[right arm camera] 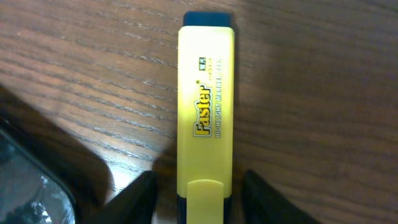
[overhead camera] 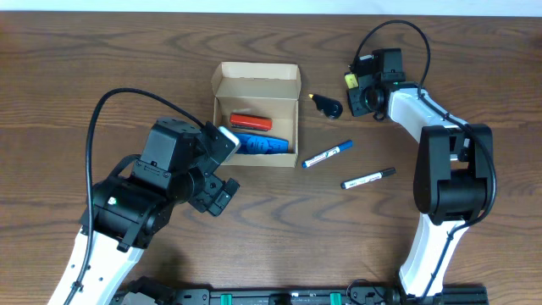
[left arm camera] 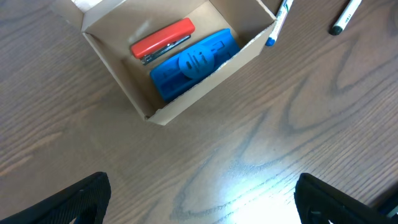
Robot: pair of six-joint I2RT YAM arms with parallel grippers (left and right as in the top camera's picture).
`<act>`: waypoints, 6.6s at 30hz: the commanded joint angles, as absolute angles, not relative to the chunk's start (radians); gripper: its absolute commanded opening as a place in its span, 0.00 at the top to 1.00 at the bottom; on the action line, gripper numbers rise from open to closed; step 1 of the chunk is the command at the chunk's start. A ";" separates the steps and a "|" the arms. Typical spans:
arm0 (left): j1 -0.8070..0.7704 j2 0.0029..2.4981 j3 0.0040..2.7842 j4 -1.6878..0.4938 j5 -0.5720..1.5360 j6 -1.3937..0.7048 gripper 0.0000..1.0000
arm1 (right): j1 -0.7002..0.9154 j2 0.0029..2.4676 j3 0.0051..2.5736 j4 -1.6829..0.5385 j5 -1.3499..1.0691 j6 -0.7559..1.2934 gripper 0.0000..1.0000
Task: Pack container
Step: 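Move the right gripper to the yellow highlighter and grasp it, then carry the yellow highlighter over the box, then lower the yellow highlighter into the box and release, then move the right gripper to the black teardrop-shaped object and grasp it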
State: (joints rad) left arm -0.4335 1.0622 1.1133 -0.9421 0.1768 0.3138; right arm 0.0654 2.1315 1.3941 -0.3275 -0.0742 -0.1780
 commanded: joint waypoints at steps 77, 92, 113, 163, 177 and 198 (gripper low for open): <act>-0.430 1.055 1.132 -0.945 0.180 0.310 0.05 | 0.673 1.826 1.402 -0.756 0.170 0.828 0.99; -0.430 1.055 1.132 -0.945 0.180 0.310 0.05 | 0.673 1.825 1.402 -0.757 0.213 0.761 0.99; -0.430 1.055 1.132 -0.945 0.180 0.310 0.05 | 0.673 1.782 1.406 -0.756 0.194 0.731 0.62; -0.430 1.055 1.132 -0.945 0.180 0.310 0.05 | 0.276 1.584 1.404 -0.790 0.090 -0.241 0.01; -0.430 1.055 1.132 -0.945 0.180 0.310 0.05 | 0.204 1.909 1.405 -0.606 -0.122 -0.379 0.01; -0.430 1.055 1.132 -0.945 0.180 0.310 0.05 | 0.203 2.130 1.405 -0.392 -0.125 -0.383 0.05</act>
